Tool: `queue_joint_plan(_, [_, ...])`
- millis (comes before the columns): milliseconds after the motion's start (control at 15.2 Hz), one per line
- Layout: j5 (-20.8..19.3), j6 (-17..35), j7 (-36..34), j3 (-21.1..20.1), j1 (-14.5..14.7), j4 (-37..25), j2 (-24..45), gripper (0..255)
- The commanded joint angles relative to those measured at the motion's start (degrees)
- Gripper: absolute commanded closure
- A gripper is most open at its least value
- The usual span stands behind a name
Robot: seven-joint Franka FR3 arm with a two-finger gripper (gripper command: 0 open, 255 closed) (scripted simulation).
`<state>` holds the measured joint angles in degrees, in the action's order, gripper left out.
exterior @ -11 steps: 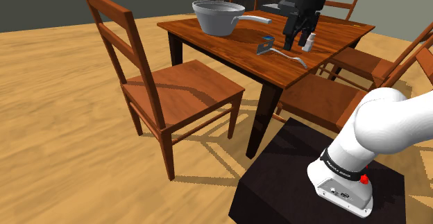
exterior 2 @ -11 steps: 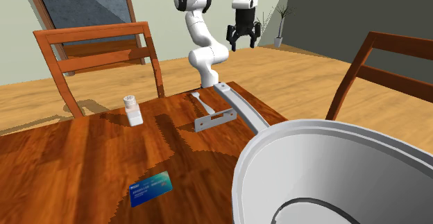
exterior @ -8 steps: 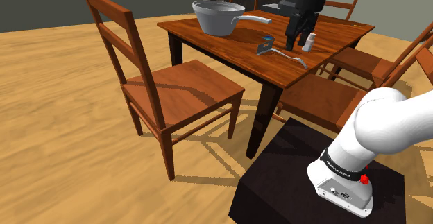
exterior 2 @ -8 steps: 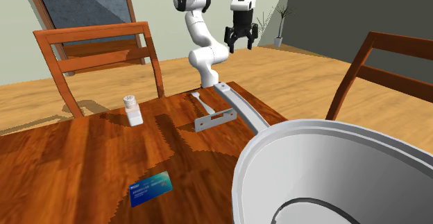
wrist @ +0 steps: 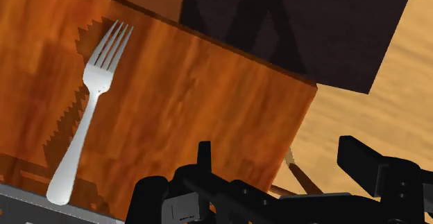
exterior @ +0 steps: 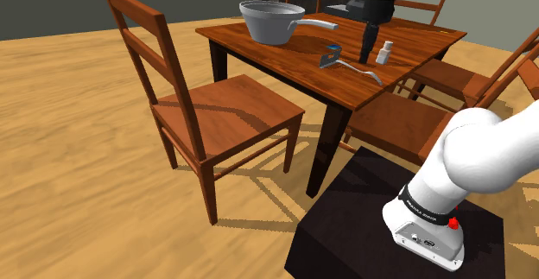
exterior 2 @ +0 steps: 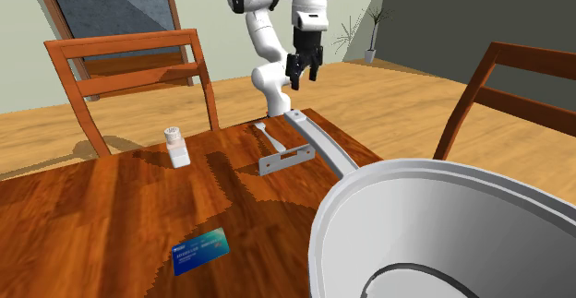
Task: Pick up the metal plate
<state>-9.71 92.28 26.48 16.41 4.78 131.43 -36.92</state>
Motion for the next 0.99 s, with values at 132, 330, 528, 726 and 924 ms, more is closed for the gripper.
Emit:
queue_joint_plan(132, [-2.8,4.1,15.3,5.9,3.1,-3.5,7.0,0])
queue_joint_plan(330, [-3.4,7.1,26.5,10.1,5.6,-7.1,13.0,0])
queue_joint_plan(528, [-2.6,10.0,37.7,13.8,8.0,-11.3,19.6,0])
queue_joint_plan(726, [-0.5,12.7,49.1,16.7,9.9,-15.9,26.7,0])
queue_joint_plan(924, [2.9,14.8,60.5,18.5,11.0,-20.9,34.1,0])
